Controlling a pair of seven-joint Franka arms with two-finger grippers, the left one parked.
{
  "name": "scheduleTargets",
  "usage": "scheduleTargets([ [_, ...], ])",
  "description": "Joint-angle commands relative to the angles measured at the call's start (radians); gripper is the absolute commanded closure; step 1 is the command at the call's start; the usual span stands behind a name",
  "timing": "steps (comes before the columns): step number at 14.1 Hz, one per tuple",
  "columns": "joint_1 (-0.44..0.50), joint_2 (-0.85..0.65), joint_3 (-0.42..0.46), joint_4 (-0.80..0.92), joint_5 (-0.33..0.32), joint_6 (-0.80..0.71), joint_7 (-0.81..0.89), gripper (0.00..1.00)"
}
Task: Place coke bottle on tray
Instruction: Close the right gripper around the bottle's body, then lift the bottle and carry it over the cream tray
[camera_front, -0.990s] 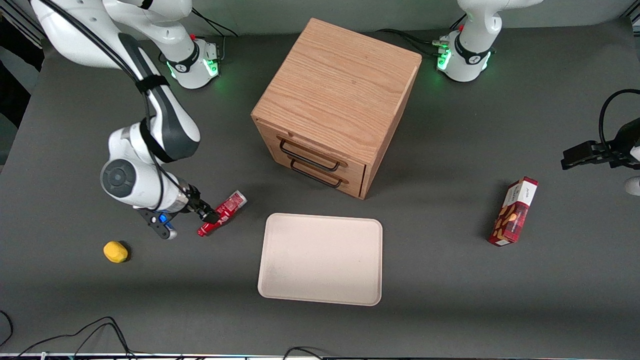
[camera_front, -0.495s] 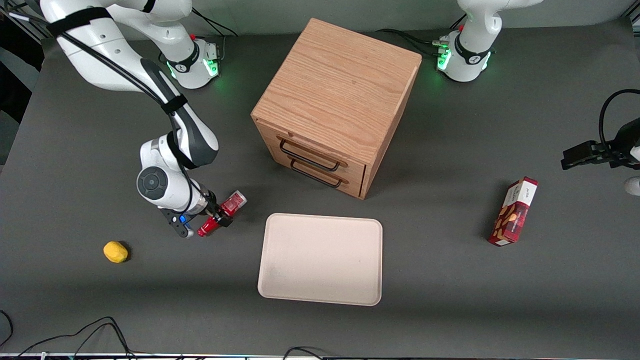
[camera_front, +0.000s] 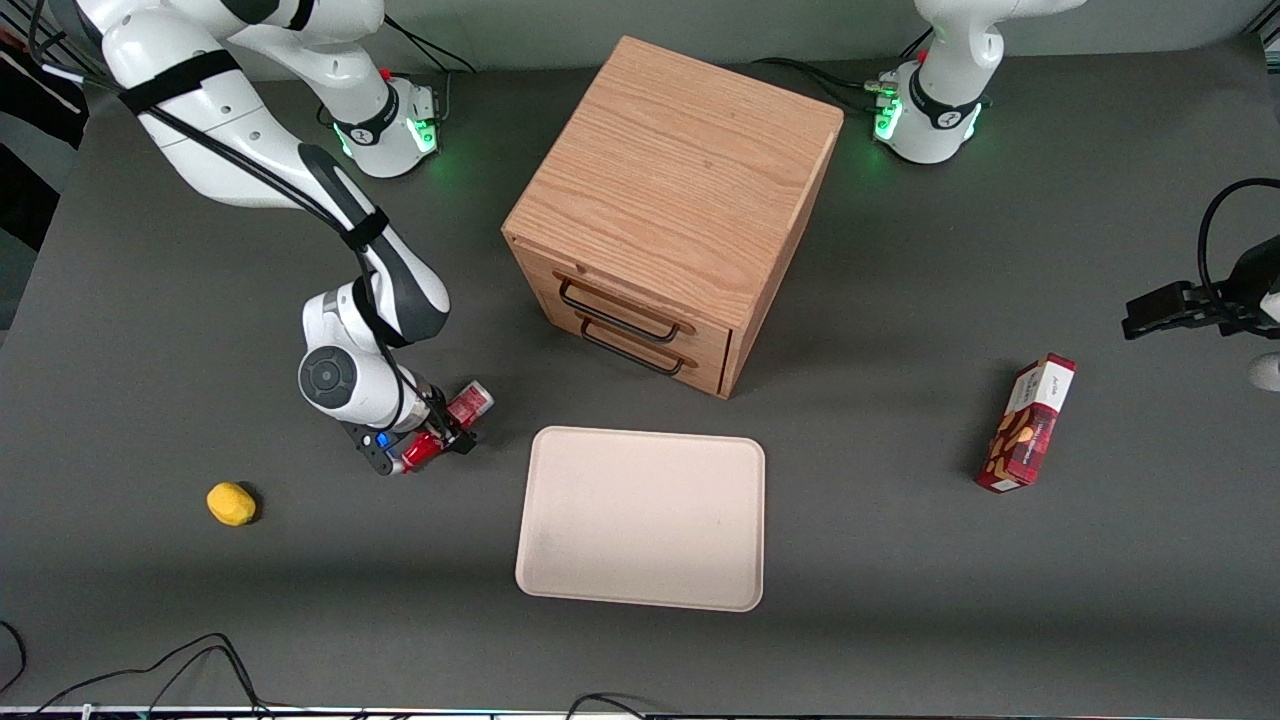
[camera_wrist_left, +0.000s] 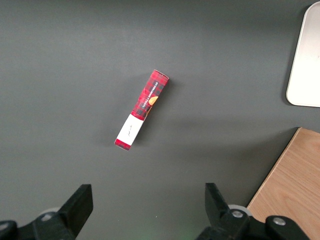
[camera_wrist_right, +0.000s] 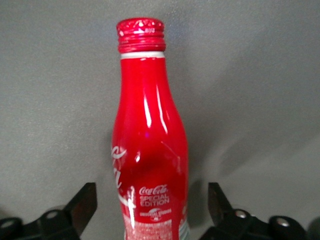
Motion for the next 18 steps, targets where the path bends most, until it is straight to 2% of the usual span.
scheduleTargets([
  [1,0.0,-0.005,0.0,-0.018,-0.04,0.029,0.037,0.28],
  [4,0.0,-0.006,0.0,-0.016,-0.04,0.029,0.035,0.72],
  [6,-0.002,-0.017,0.0,-0.011,-0.04,0.024,0.027,0.88],
  [8,0.0,-0.046,0.0,0.014,-0.04,0.009,0.015,0.9],
  [13,0.004,-0.115,0.019,0.189,-0.04,-0.203,-0.107,0.95],
  [18,0.012,-0.089,0.055,0.532,-0.048,-0.485,-0.319,0.96],
])
